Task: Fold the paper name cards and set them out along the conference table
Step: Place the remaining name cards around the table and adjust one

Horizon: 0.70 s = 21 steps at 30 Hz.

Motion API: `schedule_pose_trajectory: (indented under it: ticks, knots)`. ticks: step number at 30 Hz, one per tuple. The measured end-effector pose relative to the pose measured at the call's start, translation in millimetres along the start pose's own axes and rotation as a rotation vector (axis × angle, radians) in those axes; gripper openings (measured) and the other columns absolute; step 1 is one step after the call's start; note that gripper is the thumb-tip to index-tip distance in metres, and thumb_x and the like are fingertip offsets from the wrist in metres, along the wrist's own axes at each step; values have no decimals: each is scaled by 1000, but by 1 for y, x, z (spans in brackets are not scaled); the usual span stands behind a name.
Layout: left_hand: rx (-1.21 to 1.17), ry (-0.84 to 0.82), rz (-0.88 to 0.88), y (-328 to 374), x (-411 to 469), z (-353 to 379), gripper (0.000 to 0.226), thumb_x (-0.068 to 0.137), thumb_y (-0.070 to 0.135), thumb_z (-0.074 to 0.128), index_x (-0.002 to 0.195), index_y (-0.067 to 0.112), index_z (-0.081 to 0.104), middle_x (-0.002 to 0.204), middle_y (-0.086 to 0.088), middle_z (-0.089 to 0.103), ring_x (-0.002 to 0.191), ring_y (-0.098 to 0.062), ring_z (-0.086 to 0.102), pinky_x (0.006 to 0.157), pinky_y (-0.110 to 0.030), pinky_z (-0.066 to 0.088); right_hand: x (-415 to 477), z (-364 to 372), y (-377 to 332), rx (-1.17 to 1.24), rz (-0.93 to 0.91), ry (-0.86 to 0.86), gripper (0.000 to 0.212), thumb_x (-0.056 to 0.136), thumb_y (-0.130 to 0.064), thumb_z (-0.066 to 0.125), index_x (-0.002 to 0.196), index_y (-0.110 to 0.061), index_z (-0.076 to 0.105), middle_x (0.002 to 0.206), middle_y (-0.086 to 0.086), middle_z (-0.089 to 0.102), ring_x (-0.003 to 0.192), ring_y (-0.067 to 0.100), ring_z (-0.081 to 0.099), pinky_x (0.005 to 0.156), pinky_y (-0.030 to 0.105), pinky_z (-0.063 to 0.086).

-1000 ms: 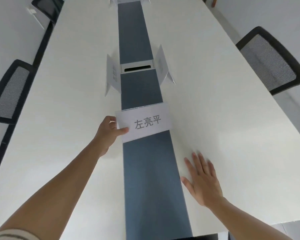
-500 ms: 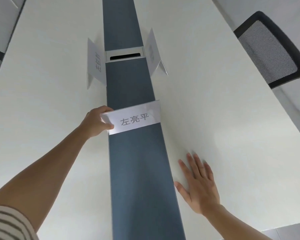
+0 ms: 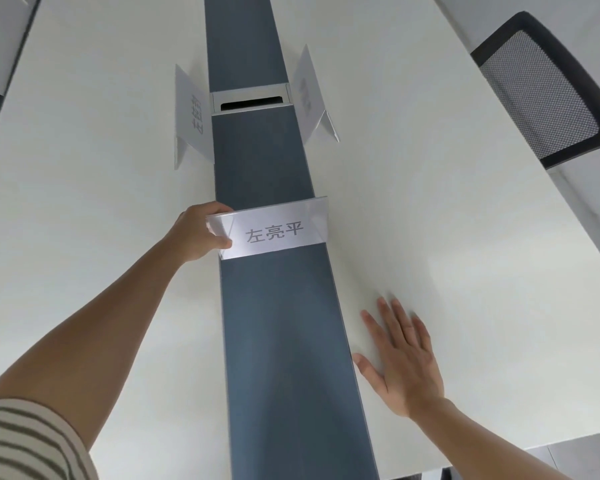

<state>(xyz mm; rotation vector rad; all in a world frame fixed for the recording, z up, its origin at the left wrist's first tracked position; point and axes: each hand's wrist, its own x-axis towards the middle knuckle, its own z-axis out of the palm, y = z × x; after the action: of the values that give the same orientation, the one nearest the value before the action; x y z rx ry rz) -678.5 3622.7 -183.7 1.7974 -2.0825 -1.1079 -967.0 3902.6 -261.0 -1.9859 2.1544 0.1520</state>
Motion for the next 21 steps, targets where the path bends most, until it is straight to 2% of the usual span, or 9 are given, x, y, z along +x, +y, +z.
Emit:
schedule_pose_trajectory:
  ticks: [3, 6, 8, 10, 14, 16, 18, 21]
  knots:
    - [25, 2, -44, -6, 2, 0, 69, 65, 11, 82, 126, 26, 54, 125, -7, 61, 106, -30, 58, 87, -39, 51, 0, 1, 1, 1, 5, -5, 69, 92, -64, 23, 151, -28, 21, 162, 4, 14, 150, 22, 8, 115, 46, 12]
    - [13, 53, -119, -10, -9, -1, 97, 63, 20, 86, 144, 27, 33, 144, -8, 44, 128, -30, 45, 104, -46, 42, 0, 1, 1, -6, 4, -3, 69, 92, -64, 23, 151, -27, 21, 161, 4, 14, 150, 22, 8, 116, 46, 11]
    - [10, 152, -147, -12, -32, 3, 93, 68, 22, 83, 145, 22, 31, 145, -10, 41, 131, -30, 43, 106, -42, 37, 0, 0, 1, -14, 4, -12, 69, 92, -64, 22, 151, -27, 22, 162, 3, 12, 150, 22, 7, 116, 46, 11]
    - [33, 255, -153, -20, -68, 16, 76, 79, 24, 74, 143, 16, 35, 144, -11, 42, 131, -30, 43, 106, -39, 34, 0, -1, 0, -18, 11, -14, 69, 92, -64, 20, 151, -27, 22, 162, 3, 11, 150, 21, 5, 117, 46, 11]
    - [116, 312, -127, -55, -166, 64, 54, 88, 33, 61, 136, 11, 46, 141, -15, 46, 128, -35, 45, 102, -45, 40, 1, -1, 0, -29, 18, -23, 71, 91, -66, 16, 151, -28, 20, 162, 2, 7, 150, 20, 0, 118, 46, 9]
    - [214, 318, -155, -76, -221, 93, 54, 93, 45, 45, 134, 11, 48, 144, -18, 44, 131, -37, 43, 102, -49, 41, 1, -3, 0, -30, 14, -26, 72, 91, -66, 15, 152, -28, 19, 162, 2, 6, 150, 20, -1, 118, 45, 7]
    - [320, 306, -138, -94, -270, 119, 60, 96, 48, 28, 135, 7, 49, 147, -21, 41, 136, -39, 37, 108, -50, 35, 0, -4, -1, -37, 19, -29, 73, 90, -67, 10, 152, -29, 17, 162, 1, 4, 150, 19, -3, 118, 44, 5]
    - [370, 310, -109, -110, -313, 142, 60, 98, 43, 25, 137, 4, 50, 148, -24, 39, 139, -38, 33, 115, -50, 24, -1, -6, -4, -51, 23, -50, 75, 89, -68, 3, 153, -29, 9, 163, 0, -3, 150, 18, -9, 119, 43, 1]
